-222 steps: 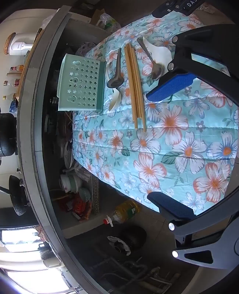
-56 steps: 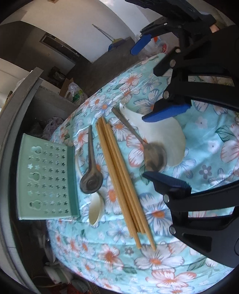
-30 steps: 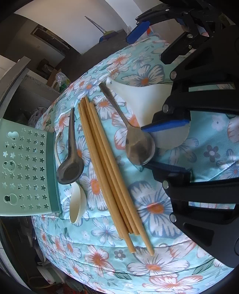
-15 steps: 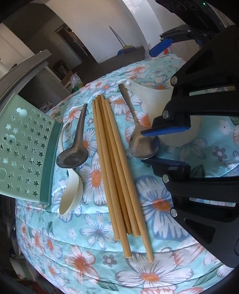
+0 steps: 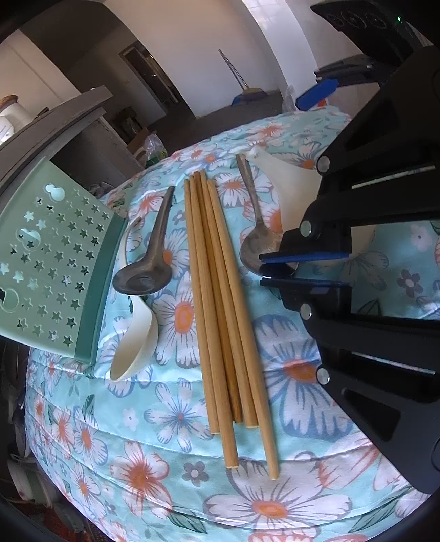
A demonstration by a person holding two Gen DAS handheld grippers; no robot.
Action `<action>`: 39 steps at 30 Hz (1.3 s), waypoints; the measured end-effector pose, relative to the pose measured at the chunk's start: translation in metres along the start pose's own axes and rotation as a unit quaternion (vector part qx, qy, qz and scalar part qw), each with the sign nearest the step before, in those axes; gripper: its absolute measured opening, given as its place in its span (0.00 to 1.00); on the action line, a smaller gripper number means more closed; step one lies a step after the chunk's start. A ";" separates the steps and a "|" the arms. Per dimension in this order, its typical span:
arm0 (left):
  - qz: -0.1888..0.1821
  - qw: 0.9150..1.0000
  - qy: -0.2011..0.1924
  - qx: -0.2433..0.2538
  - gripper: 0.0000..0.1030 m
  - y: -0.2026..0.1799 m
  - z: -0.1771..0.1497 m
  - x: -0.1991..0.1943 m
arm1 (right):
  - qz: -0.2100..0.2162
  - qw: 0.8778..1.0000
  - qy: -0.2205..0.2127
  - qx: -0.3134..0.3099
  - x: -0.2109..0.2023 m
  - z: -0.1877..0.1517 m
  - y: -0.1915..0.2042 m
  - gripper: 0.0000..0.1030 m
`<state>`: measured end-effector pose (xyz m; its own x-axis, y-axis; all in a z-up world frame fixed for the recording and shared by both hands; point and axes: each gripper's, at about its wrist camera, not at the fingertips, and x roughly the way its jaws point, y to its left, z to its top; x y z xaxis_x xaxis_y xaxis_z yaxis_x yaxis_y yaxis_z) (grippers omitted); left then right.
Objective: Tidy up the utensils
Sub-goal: 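Lift the metal spoon with the left tool while the right tool grasps the white spatula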
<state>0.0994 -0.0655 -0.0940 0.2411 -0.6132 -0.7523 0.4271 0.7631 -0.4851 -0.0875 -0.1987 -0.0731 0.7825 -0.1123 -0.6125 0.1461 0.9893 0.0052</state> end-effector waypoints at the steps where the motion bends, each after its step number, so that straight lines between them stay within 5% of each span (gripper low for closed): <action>1: -0.003 1.000 -0.002 -0.002 0.05 0.000 -0.001 -0.002 | 0.001 1.000 0.000 0.000 0.000 0.000 0.000 0.84; 9: -0.035 0.999 -0.020 -0.012 0.01 -0.005 -0.004 -0.021 | 0.003 1.000 -0.005 0.001 -0.003 -0.001 -0.001 0.82; 21: -0.030 0.998 -0.058 0.013 0.00 -0.016 -0.009 -0.057 | 0.003 1.000 -0.009 -0.014 -0.008 -0.003 0.004 0.73; 33: -0.040 0.995 -0.090 0.016 0.01 -0.017 -0.010 -0.088 | 0.018 0.994 -0.025 -0.108 -0.006 0.000 0.034 0.64; 39: -0.042 0.993 -0.110 0.022 0.01 -0.019 -0.008 -0.101 | -0.017 0.985 -0.033 -0.167 -0.003 -0.004 0.059 0.60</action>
<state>0.0600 -0.0163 -0.0120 0.3861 -0.7072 -0.5923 0.4899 0.7012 -0.5179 -0.0832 -0.1401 -0.0739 0.8202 -0.1406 -0.5545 -0.0253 0.9595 -0.2807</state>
